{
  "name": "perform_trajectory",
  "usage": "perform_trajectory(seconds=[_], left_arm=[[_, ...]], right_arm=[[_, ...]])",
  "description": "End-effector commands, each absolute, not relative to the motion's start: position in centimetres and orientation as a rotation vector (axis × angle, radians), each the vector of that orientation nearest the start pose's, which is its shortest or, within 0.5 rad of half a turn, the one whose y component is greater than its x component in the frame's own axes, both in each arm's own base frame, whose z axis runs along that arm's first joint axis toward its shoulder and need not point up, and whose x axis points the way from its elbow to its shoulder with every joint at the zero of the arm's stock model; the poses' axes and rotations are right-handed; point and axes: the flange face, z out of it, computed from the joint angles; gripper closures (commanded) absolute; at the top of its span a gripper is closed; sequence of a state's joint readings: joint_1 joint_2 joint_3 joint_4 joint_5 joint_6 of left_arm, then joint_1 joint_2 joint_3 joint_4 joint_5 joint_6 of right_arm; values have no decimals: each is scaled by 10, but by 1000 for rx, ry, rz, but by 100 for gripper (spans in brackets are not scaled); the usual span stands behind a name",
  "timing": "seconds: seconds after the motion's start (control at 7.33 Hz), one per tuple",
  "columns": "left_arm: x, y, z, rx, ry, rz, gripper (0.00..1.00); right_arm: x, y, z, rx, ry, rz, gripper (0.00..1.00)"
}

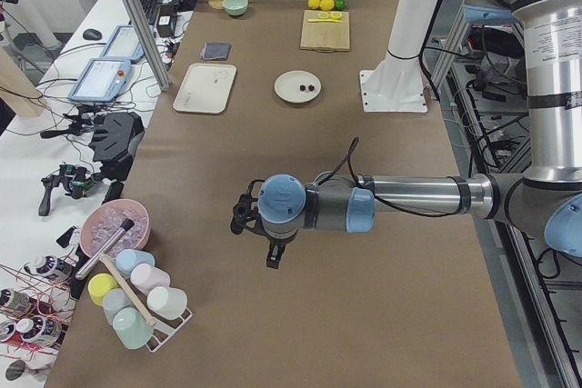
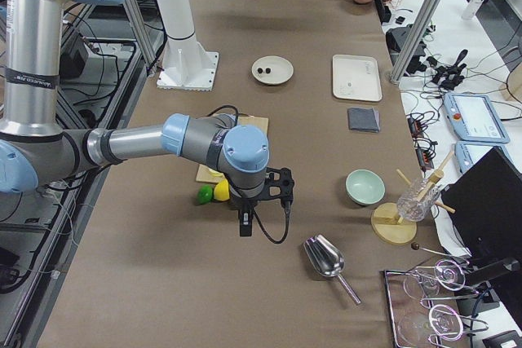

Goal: Place red cherry on plate

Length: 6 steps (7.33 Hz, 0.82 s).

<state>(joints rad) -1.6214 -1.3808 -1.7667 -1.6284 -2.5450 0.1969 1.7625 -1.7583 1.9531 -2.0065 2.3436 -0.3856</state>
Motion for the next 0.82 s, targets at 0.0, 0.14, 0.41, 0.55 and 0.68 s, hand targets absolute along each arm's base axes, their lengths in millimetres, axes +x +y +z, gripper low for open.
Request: perform_trajectory(seconds=[0.0,0.14,0.41,0.55,0.68], left_arm=[[-73,-411,625,216,953,169,2],[-74,-410,628,219,949,169,2],[-81,-409,642,201,832,164,2],[-81,-408,645,197,828,164,2],[-81,-407,646,195,828,164,2]], right_arm=[[137,-366,596,4,-799,-94,0],[138,-366,597,6,-799,-94,0],[144,-362,598,9,-794,-83,0],[144,-361,604,-1,-797,-80,0],[147,-358,603,3,-795,-72,0]])
